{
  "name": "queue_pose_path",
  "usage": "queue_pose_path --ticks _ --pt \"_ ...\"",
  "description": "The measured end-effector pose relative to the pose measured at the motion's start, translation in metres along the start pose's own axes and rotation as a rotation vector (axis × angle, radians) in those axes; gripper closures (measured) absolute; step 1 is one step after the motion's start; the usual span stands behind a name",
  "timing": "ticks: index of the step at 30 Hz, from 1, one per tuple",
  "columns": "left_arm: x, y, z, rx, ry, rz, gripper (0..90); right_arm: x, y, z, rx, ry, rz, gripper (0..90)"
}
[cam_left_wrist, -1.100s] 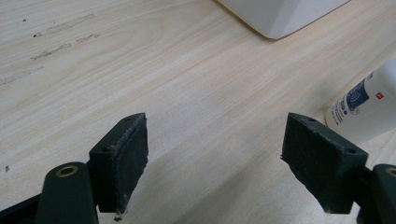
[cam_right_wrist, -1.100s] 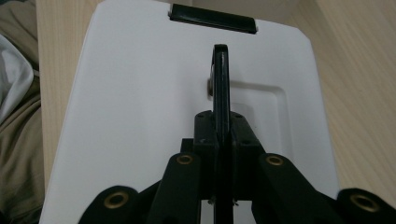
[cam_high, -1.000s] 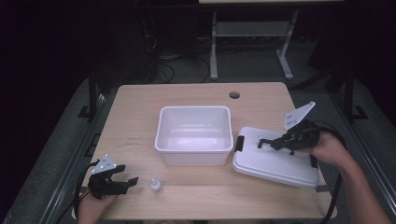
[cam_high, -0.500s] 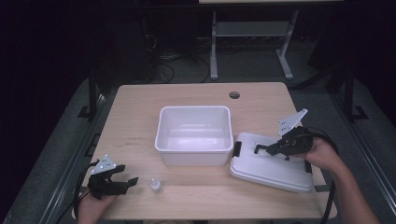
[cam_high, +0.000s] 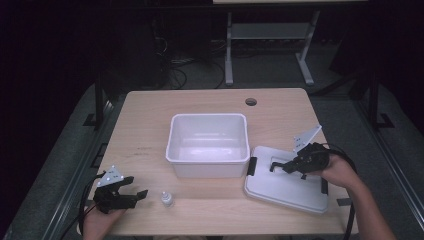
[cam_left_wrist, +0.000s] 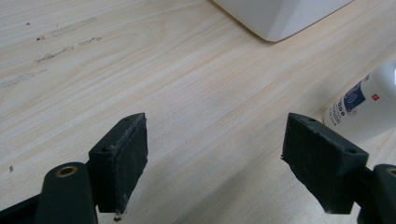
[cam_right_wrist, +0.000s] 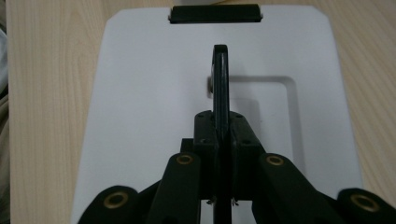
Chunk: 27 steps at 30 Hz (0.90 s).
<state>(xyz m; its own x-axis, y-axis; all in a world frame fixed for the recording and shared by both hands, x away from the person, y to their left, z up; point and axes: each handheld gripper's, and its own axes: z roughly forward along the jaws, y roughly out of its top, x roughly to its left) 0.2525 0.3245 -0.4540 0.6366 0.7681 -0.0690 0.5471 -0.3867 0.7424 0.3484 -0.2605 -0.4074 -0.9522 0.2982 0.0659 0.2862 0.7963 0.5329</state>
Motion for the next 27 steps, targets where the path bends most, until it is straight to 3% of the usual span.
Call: queue_pose_path --ticks 13,22,24,27 --pt "-0.002 0.001 0.001 0.001 -0.004 0.009 21.8 0.002 -0.005 0.005 -0.024 0.009 0.016 81.8" --pt "-0.005 0.003 0.0 0.004 -0.012 0.021 22.1 0.009 -0.005 0.0 -0.055 -0.014 0.038 62.4" --pt "-0.005 0.004 -0.002 -0.009 -0.04 0.022 22.7 0.01 -0.005 -0.002 -0.064 -0.019 0.049 54.5" --pt "-0.004 0.005 -0.005 0.027 -0.039 0.057 23.0 0.011 -0.005 -0.007 -0.095 -0.012 0.062 51.0"
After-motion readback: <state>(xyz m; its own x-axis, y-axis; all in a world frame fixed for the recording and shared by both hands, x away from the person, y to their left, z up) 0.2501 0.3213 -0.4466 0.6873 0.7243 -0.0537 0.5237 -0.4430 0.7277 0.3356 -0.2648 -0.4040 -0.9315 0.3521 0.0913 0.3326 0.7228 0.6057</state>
